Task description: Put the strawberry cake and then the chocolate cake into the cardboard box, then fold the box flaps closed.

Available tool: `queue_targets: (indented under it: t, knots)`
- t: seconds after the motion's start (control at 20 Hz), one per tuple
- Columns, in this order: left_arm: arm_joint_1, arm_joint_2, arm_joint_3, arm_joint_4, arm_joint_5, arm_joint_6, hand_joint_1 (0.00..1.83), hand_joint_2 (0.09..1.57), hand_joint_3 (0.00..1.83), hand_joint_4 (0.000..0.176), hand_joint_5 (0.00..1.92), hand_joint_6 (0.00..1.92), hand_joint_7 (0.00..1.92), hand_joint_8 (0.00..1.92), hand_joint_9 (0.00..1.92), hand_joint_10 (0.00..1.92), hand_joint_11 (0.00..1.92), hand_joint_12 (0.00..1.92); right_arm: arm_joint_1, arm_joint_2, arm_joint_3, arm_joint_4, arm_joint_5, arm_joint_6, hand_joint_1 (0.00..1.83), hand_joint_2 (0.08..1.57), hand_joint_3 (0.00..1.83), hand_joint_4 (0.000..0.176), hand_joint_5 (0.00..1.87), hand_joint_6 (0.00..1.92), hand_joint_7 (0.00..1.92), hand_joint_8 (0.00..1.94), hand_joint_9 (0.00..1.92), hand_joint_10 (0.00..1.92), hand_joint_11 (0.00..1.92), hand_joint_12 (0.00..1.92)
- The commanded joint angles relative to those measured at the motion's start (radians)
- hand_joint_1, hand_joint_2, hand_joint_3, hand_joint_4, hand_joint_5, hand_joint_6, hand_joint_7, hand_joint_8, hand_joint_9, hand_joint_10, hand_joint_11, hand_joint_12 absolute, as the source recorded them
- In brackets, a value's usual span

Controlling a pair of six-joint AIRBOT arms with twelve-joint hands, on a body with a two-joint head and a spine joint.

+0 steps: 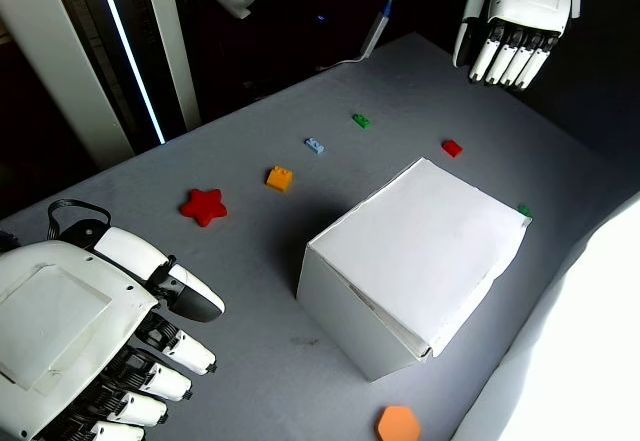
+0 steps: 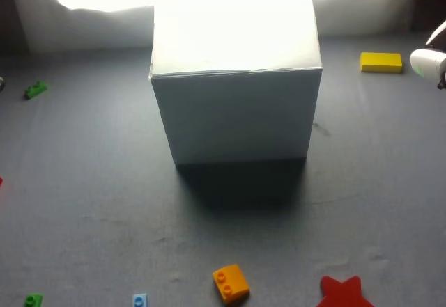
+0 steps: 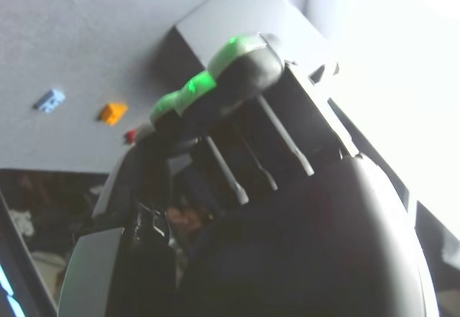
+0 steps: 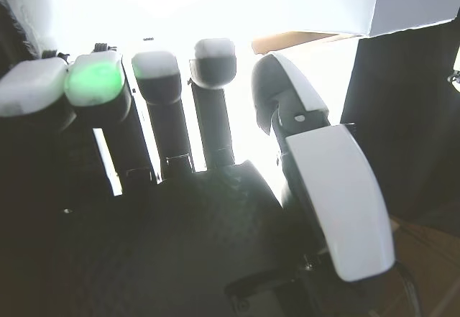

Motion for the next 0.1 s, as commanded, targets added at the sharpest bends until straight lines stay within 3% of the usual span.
queue_targets:
  t: [0.0,0.05]
  knots:
    - [-0.018,0.01,0.001,-0.069,0.013,-0.001,0.37,1.47,0.01,0.0,0.94,1.83,1.01,1.83,1.06,1.92,1.03,1.92,0.008,0.016,-0.001,-0.024,0.105,0.006,0.3,1.45,0.0,0.0,1.03,1.84,1.17,1.85,1.19,1.92,1.2,1.92]
    - [-0.022,0.01,-0.002,-0.065,0.013,-0.001,0.36,1.47,0.01,0.0,0.93,1.82,1.01,1.84,1.07,1.92,1.03,1.92,0.008,0.016,-0.001,-0.029,0.105,0.006,0.29,1.45,0.0,0.0,1.04,1.85,1.17,1.85,1.19,1.92,1.2,1.92]
